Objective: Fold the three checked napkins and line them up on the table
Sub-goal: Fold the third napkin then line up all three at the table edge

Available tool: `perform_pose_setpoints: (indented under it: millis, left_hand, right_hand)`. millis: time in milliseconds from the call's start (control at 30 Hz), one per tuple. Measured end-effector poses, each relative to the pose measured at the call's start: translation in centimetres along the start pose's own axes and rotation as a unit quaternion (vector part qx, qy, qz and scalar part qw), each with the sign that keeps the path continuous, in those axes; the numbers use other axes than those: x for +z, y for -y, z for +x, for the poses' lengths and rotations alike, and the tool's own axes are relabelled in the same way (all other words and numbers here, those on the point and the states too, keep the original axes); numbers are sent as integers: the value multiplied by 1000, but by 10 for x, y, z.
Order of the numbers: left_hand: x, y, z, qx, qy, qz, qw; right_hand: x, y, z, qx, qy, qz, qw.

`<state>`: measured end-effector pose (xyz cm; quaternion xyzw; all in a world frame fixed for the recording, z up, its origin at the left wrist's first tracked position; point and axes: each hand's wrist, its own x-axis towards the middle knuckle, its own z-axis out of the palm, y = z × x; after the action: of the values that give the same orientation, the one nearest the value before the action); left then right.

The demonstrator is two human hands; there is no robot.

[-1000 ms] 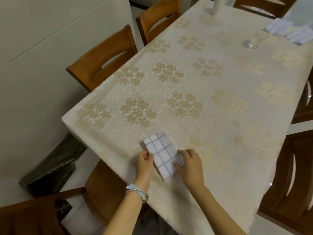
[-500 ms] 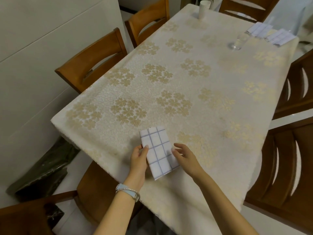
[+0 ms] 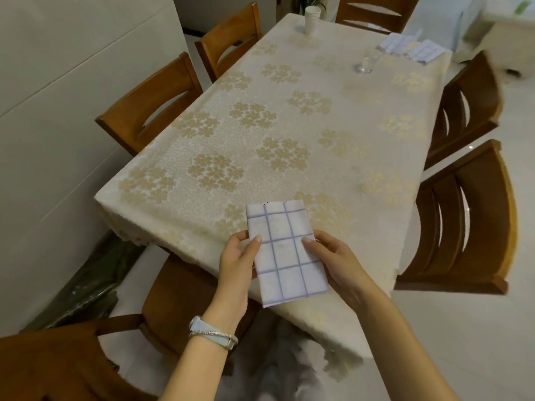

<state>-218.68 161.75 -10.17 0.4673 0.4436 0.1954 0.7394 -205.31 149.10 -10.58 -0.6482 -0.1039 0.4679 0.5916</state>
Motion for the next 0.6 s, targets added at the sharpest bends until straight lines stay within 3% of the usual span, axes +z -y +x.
perform_pose_setpoints:
  millis: [133, 300, 600]
  left_hand:
    - [1, -1, -37, 9, 39, 23, 999]
    - [21, 3, -74, 3, 112, 55, 992]
    - [119, 27, -125, 1, 224, 129, 966]
  right_hand:
    - [1, -6, -52, -66, -85, -18, 994]
    - [-19, -8, -107, -85, -161, -9, 983]
    - [-106, -7, -188, -107, -278, 58, 953]
